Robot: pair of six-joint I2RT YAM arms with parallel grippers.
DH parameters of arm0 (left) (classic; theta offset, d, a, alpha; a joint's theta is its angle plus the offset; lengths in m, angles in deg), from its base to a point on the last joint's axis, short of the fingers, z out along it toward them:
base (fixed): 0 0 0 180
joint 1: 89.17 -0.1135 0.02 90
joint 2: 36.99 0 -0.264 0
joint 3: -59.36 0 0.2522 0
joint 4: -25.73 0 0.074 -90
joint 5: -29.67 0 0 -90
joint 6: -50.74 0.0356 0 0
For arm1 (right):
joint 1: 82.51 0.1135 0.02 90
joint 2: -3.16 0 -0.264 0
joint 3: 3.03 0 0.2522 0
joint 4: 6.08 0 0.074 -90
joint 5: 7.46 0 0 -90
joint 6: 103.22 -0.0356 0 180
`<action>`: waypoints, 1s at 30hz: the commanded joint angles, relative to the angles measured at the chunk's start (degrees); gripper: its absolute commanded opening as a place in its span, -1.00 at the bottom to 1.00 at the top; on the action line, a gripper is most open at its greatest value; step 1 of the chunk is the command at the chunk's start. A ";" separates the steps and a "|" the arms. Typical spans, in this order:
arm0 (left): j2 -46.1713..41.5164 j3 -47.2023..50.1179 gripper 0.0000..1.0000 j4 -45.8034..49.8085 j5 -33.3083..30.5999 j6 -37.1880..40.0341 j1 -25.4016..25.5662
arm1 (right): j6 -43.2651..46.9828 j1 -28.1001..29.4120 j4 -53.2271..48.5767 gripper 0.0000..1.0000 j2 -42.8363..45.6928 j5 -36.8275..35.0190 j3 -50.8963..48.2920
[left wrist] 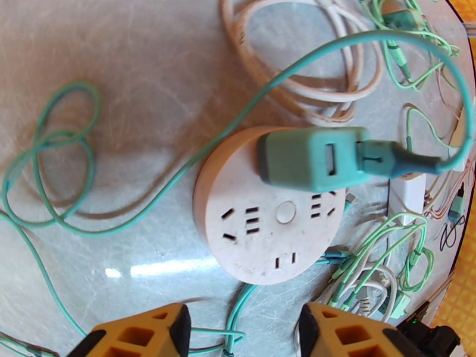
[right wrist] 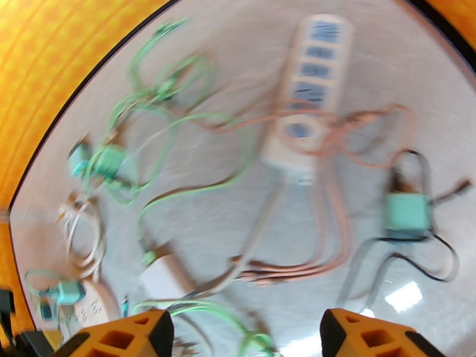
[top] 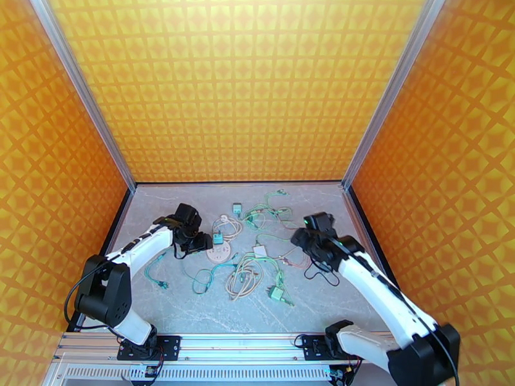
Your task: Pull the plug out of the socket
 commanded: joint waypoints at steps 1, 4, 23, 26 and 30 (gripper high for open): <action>-0.30 -2.27 0.05 -2.64 -1.16 3.67 1.46 | 3.82 2.29 6.70 0.37 -5.34 6.36 3.21; 1.22 -3.86 0.08 -3.35 -3.03 4.54 3.30 | 4.20 3.56 9.84 0.37 -10.53 9.35 5.52; 16.21 -15.73 0.26 -1.10 -15.15 1.49 7.39 | 5.26 5.91 15.49 0.34 -25.06 20.16 12.80; 17.55 -16.45 0.26 -0.90 -15.75 1.02 8.11 | 4.37 6.86 17.84 0.28 -26.45 22.34 12.41; 19.25 -17.35 0.18 -0.58 -16.25 0.52 8.64 | 2.83 8.70 21.05 0.13 -28.85 24.74 12.34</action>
